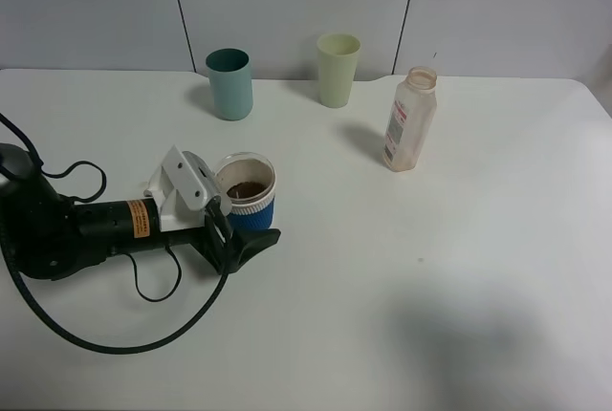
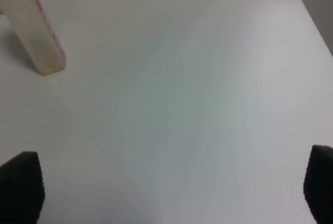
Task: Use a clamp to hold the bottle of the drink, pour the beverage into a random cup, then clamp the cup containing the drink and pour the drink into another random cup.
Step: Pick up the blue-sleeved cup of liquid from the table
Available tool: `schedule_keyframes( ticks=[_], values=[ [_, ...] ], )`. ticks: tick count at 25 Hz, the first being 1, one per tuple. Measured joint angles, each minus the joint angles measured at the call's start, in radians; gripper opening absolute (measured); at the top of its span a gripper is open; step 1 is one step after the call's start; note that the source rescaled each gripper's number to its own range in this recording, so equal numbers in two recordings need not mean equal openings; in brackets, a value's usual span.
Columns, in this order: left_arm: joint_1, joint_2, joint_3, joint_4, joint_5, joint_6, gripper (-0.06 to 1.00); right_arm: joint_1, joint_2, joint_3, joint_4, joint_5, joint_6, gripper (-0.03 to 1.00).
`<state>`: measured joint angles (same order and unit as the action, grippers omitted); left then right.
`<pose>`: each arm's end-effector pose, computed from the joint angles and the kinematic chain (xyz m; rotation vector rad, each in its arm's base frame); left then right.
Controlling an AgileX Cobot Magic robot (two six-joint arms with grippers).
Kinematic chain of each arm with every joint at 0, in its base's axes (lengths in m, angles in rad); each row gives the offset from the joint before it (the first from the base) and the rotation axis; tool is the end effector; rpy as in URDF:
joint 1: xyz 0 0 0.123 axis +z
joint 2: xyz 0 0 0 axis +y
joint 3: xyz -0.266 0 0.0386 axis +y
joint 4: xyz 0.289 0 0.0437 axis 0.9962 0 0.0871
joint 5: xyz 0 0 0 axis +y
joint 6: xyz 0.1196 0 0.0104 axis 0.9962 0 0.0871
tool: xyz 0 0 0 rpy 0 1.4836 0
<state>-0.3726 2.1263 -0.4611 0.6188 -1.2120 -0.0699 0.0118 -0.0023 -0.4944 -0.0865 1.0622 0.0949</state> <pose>0.2376 -0.1629 -0.0061 0.8876 1.7945 -0.7013 0.0736 -0.0082 0.2821 0.0889 2.0443 -0.0371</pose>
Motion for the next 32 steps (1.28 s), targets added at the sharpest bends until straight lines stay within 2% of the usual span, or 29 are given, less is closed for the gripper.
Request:
schedule_keyframes(
  ticks=[5,17,19,20,22,24,26,28,32],
  values=[
    [-0.027,0.014,-0.038,-0.020,0.000,0.000,1.00,0.000,0.000,0.000,0.000,0.000,0.000,1.00],
    [-0.028,0.025,-0.060,-0.035,-0.001,0.000,1.00,0.000,0.000,0.000,0.000,0.000,0.000,1.00],
    [-0.028,0.025,-0.060,-0.039,-0.001,0.000,0.96,0.000,0.000,0.000,0.000,0.000,0.000,1.00],
    [-0.028,0.025,-0.060,-0.044,-0.001,0.000,0.86,0.000,0.000,0.000,0.000,0.000,0.000,1.00],
    [-0.028,0.025,-0.060,-0.049,-0.001,0.000,0.74,0.000,0.000,0.000,0.000,0.000,0.000,1.00],
    [-0.028,0.025,-0.060,-0.054,-0.001,0.000,0.56,0.000,0.000,0.000,0.000,0.000,0.000,1.00],
    [-0.028,0.025,-0.060,-0.054,-0.001,0.000,0.31,0.000,0.000,0.000,0.000,0.000,0.000,1.00],
    [-0.030,0.025,-0.060,-0.052,-0.003,0.000,0.02,0.000,0.000,0.000,0.000,0.000,0.000,1.00],
    [-0.030,0.025,-0.061,-0.045,-0.004,0.000,0.01,0.000,0.000,0.000,0.000,0.000,0.000,1.00]
  ],
)
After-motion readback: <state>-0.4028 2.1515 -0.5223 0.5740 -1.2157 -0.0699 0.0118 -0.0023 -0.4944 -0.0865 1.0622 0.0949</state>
